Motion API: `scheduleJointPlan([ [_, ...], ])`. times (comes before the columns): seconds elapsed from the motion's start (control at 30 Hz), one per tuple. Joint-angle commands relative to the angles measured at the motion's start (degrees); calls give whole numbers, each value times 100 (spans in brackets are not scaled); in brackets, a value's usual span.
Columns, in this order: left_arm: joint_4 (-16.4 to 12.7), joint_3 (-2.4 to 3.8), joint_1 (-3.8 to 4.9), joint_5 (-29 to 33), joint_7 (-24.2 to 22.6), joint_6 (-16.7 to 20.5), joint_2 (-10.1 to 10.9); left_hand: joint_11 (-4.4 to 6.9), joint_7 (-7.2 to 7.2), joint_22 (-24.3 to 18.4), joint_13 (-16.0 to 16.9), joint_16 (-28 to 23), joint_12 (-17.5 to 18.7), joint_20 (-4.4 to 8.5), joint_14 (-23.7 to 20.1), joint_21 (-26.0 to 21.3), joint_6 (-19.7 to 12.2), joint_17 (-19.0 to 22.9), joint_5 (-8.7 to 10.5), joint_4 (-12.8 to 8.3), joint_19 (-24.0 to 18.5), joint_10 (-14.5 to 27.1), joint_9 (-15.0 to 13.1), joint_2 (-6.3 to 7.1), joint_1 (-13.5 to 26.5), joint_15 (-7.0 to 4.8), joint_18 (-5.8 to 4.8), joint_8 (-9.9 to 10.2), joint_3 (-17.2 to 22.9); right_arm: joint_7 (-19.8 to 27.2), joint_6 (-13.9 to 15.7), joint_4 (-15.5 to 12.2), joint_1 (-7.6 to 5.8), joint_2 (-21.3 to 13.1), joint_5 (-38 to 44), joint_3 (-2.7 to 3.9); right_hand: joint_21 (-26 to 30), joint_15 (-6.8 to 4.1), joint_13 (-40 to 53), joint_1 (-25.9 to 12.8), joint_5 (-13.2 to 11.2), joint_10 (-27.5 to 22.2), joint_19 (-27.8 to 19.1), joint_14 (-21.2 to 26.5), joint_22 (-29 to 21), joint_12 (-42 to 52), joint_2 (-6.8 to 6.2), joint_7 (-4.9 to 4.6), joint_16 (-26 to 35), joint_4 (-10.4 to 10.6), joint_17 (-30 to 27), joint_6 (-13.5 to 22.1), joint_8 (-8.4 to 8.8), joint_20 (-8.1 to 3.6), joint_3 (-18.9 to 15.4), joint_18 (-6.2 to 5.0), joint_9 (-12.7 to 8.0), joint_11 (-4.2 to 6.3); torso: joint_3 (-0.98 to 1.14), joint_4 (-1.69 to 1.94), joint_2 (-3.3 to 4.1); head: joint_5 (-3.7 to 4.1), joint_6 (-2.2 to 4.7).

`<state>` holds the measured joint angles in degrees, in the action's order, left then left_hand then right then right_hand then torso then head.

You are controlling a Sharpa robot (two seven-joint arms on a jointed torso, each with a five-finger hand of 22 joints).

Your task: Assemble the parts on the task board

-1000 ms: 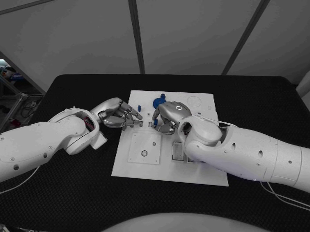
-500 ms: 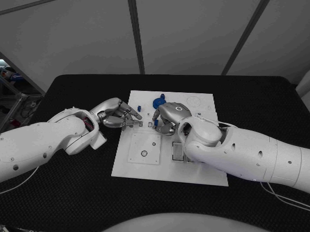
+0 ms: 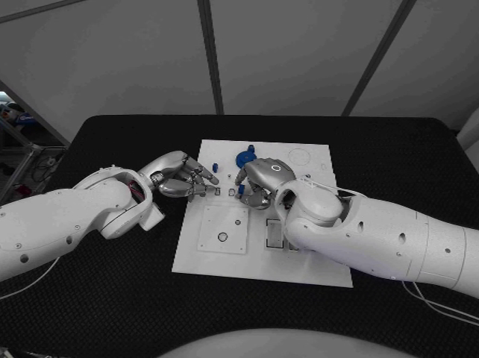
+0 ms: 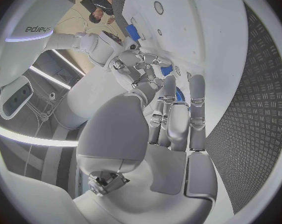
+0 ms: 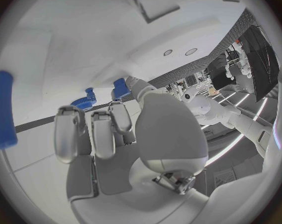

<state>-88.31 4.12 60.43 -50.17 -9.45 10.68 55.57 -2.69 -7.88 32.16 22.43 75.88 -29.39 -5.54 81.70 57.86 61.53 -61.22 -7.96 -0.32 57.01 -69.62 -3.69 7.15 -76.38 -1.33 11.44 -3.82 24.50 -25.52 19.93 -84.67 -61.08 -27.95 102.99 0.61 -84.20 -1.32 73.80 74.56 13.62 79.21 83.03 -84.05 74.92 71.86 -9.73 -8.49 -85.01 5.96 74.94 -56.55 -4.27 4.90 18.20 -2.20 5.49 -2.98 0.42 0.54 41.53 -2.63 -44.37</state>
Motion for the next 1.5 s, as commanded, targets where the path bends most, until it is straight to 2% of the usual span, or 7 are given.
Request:
scheduleJointPlan([
  [0.03, 1, 5, 9, 21, -30, -8, -3, -12, -21, 7, -6, 1, 15, 23, -21, 38, -8, 7, 28, -1, -22, 38, 0, 6, 67, 36, -97, 25, 43, 41, 78, -20, -5, -5, 2, -1, 28, 55, -13, -7, -28, -12, -13, -410, 549, -38, -41, -6, 41, 60, 731, 64, 27, 56, -5, -29, -13, -47, 1, 0, 4, 3, -5],
  [0.33, 20, 5, 9, 21, -24, -6, -10, -15, -24, 12, -15, 15, 23, 20, -14, 41, -17, -18, 28, -9, -26, 39, 0, 16, 74, 39, -97, 24, 60, 146, 424, -83, -4, -26, 2, -1, 147, 104, -316, 79, 103, -239, -131, -406, 385, -330, -111, -58, 56, 324, 712, 497, 29, 110, -342, -72, -130, -101, 6, -1, 2, 6, 3],
  [0.67, 59, 5, 9, 492, 14, 67, -17, -25, -38, 22, -28, -6, 27, 12, -32, 49, -57, 40, 40, -13, -34, 24, 2, 100, 141, 47, -97, 25, 43, 866, 1174, -386, -12, -269, -282, 1, 228, 88, -382, 288, 214, -264, -204, -379, 271, -343, -52, -27, 132, 448, 613, 213, -175, 104, -444, -102, -79, -75, -2, -18, -11, -1, 43],
  [0.97, 109, 5, 63, 929, 141, 111, -3, -131, -115, -194, -164, -1680, 179, -104, -1220, -396, -174, 2514, 72, 46, -406, 298, -11, 169, 294, 160, -102, -17, -50, 1814, 1850, -613, -117, -612, -1043, 3, 1464, 4, -1962, 454, 204, -1315, -1322, 64, -1308, -2028, -55, 67, 1351, 611, -749, -164, -404, 21, -361, -465, -67, 10, -9, -74, -44, -24, 111],
  [1.07, 158, 5, 99, 960, 283, 37, -25, -128, -105, -223, -178, -1567, 165, -113, -1076, -435, -154, 2317, 79, 117, -373, 266, -15, 191, 403, 159, -95, -32, -143, 2047, 1878, -679, -155, -726, -1349, 23, 2097, 2, -2770, 559, 242, -1729, -1795, 336, -2031, -2913, -49, 72, 2107, 637, -1475, -230, -425, 13, -252, -610, -82, 20, -13, -98, -77, -49, 135],
  [1.23, 273, 4, 230, 984, 751, -331, -95, -51, 7, -177, -104, -552, -57, -63, -252, -297, 35, 856, 82, 627, -56, -2, -48, 204, 1079, 86, -81, -158, -624, 2387, 1815, -833, -191, -1007, -1978, 183, 3239, 3, -3355, 689, 248, -1752, -2512, 680, -3222, -3477, -75, 127, 3178, 681, -2337, -316, -460, 25, -90, -818, -107, 44, -17, -126, -129, -84, 156],
  [1.5, 554, 1, 561, 855, 1662, -1177, -349, 130, 211, -91, 334, -17, -837, 102, 60, -144, 367, 84, 95, 1257, 170, -173, -196, 158, 1432, -76, -87, -547, -1522, 3098, 1427, -919, -205, -1519, -4077, 272, 4105, 126, -4371, 789, -97, -1911, -2748, 1342, -3821, -4467, 35, 74, 5028, 725, -3546, -318, -449, 127, -62, -819, -133, -62, 5, -204, -250, -192, 141],
])
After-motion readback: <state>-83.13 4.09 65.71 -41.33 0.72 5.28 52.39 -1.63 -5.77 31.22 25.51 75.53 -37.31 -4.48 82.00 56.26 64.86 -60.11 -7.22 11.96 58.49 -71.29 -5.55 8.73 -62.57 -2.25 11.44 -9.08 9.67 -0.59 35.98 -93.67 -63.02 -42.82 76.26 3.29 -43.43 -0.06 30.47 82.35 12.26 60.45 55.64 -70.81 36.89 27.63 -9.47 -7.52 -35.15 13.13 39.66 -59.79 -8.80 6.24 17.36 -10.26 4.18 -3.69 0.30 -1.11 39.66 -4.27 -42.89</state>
